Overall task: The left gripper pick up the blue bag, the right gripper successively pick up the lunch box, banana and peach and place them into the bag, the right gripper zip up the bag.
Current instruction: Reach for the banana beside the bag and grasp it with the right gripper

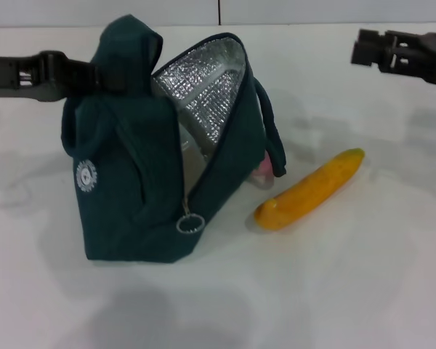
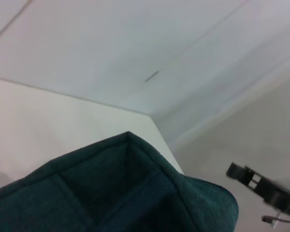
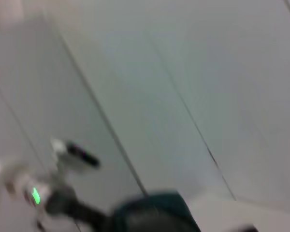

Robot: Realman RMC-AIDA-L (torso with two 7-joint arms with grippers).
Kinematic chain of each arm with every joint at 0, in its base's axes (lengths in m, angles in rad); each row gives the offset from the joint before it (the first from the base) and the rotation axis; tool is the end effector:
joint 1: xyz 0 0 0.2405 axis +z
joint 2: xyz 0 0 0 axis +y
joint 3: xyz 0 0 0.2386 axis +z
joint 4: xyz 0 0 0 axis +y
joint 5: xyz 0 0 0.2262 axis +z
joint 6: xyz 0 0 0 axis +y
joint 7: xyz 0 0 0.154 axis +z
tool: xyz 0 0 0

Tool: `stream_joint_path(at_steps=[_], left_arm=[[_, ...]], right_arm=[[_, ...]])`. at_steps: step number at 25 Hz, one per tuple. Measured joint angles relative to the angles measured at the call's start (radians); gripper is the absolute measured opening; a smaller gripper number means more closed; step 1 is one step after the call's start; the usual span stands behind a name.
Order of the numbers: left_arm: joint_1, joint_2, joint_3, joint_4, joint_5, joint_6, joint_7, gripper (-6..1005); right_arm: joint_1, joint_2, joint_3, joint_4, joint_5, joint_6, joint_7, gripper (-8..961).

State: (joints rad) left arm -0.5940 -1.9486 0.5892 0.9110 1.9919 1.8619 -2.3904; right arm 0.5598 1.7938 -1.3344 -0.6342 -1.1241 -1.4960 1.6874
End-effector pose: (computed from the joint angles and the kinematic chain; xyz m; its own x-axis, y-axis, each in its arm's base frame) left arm -0.2148 0.3518 0.1068 0.3453 0.8304 0.4372 0.8362 -0.4837 0.2583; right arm 0.1887 0.3794 0.0671 0.5975 -0.4081 -0.6903 -0.5064 -0.8595 0.0698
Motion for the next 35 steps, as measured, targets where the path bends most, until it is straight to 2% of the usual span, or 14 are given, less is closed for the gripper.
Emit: stream_joint_path(at_steps=[3,6,9,11,14,15,17,19,21,25,28,29,35], left_arm=[[0.004,-0.003,-0.029,0.000,0.000,-0.002,0.003,43],[0.010,-0.008,-0.059,-0.007,-0.002,-0.005,0.015,42],[0.021,-0.011,-0.071,-0.011,-0.021,-0.010,0.022,42],[0.031,-0.011,-0.072,-0.021,-0.046,-0.012,0.026,42],[0.040,-0.011,-0.072,-0.047,-0.069,-0.013,0.036,42],[0.042,-0.011,-0.072,-0.051,-0.072,-0.013,0.038,42],[0.044,-0.011,-0.072,-0.056,-0.075,-0.013,0.042,42],[0.042,-0.011,-0.072,-0.057,-0.076,-0.013,0.044,42],[0.037,-0.014,-0.072,-0.058,-0.076,-0.013,0.045,42],[0.033,-0.018,-0.064,-0.059,-0.082,-0.010,0.047,42],[0.032,-0.021,-0.060,-0.060,-0.088,-0.007,0.047,42],[0.030,-0.030,-0.060,-0.060,-0.094,-0.005,0.050,42],[0.032,-0.045,-0.065,-0.077,-0.101,-0.014,0.065,43]], right_arm=[[0.000,0.008,0.151,-0.125,-0.259,-0.028,0.078,677],[0.026,0.011,0.237,-0.220,-0.433,-0.094,0.134,679],[0.066,0.007,0.297,-0.288,-0.557,-0.147,0.175,794],[0.092,0.000,0.323,-0.299,-0.603,-0.174,0.186,870],[0.146,-0.020,0.341,-0.303,-0.666,-0.227,0.186,872],[0.146,-0.020,0.341,-0.303,-0.666,-0.227,0.186,873],[0.221,-0.035,0.335,-0.308,-0.765,-0.304,0.181,875],[0.267,-0.031,0.335,-0.319,-0.843,-0.352,0.173,875],[0.306,-0.015,0.331,-0.346,-0.929,-0.391,0.162,874],[0.362,0.034,0.276,-0.432,-1.099,-0.416,0.143,874],[0.389,0.067,0.219,-0.476,-1.175,-0.410,0.112,873],[0.396,0.076,0.212,-0.480,-1.189,-0.406,0.093,873],[0.426,0.137,0.138,-0.487,-1.294,-0.360,-0.039,872]])
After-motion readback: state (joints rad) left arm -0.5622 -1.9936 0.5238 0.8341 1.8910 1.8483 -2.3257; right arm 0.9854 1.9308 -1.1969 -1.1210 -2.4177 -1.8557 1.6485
